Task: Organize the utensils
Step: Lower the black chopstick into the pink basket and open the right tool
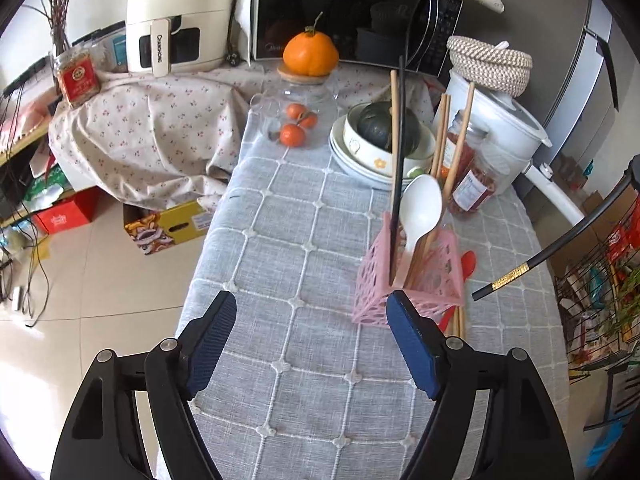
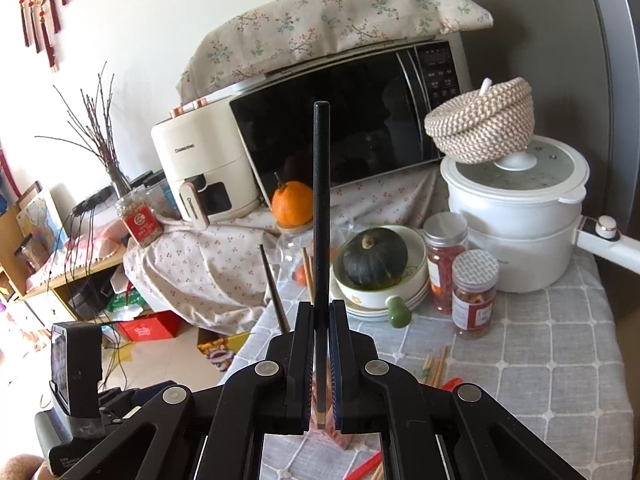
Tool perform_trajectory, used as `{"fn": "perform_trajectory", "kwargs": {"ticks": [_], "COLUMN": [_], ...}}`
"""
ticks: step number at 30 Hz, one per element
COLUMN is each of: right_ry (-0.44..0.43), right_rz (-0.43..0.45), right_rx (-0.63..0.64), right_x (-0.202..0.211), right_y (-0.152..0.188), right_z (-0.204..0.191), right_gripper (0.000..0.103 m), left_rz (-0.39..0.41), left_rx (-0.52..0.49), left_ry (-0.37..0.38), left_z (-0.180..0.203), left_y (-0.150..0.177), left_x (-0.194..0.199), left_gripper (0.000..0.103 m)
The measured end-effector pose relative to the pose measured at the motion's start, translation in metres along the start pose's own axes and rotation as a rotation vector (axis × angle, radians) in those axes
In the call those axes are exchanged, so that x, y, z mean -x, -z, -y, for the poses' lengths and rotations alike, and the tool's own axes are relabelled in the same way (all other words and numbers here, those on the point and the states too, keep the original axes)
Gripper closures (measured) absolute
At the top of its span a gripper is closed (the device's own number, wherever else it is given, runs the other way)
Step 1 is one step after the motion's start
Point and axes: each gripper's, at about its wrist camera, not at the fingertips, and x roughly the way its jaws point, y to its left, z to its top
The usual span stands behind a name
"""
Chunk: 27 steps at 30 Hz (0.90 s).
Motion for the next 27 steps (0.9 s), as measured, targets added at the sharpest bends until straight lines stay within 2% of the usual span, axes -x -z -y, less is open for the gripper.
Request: {"fn": "perform_trajectory", "kwargs": {"ticks": [3, 8, 17, 22, 27], "right_ry": [-0.016, -0.021, -0.039, 0.02, 0.047], "right_rz": [-0.021, -0.002, 0.042, 0.039, -0.012], "right_rx": [-0.033, -0.065, -0.1, -0.042, -0.002], "right_x": [-0.013, -0.022, -0.036, -0.05, -0.075], "right_y": [0.005, 0.002, -0.004, 0.001, 0.013], "right_z": [0.004, 0.014, 0.017, 0.007, -0.001], "right_gripper": [0.098, 0.098, 0.098, 0.098, 0.098], "left_rz": [-0.019, -0.036, -0.044, -0.039, -0.048], "left_rx": [0.022, 0.004, 0.033, 0.038, 0.023], "left_ry": [0.002, 0.003, 0.017, 0.024, 0.022], "left_z": [-0.008, -0.008, -0.013, -0.01, -0.007], "left_y": [0.003, 0.0, -0.003, -0.005, -0.003], "left_x": [-0.008, -0.018, -0.026, -0.028, -0.03], "left_gripper": [0.023, 0.023, 0.023, 0.023, 0.023]}}
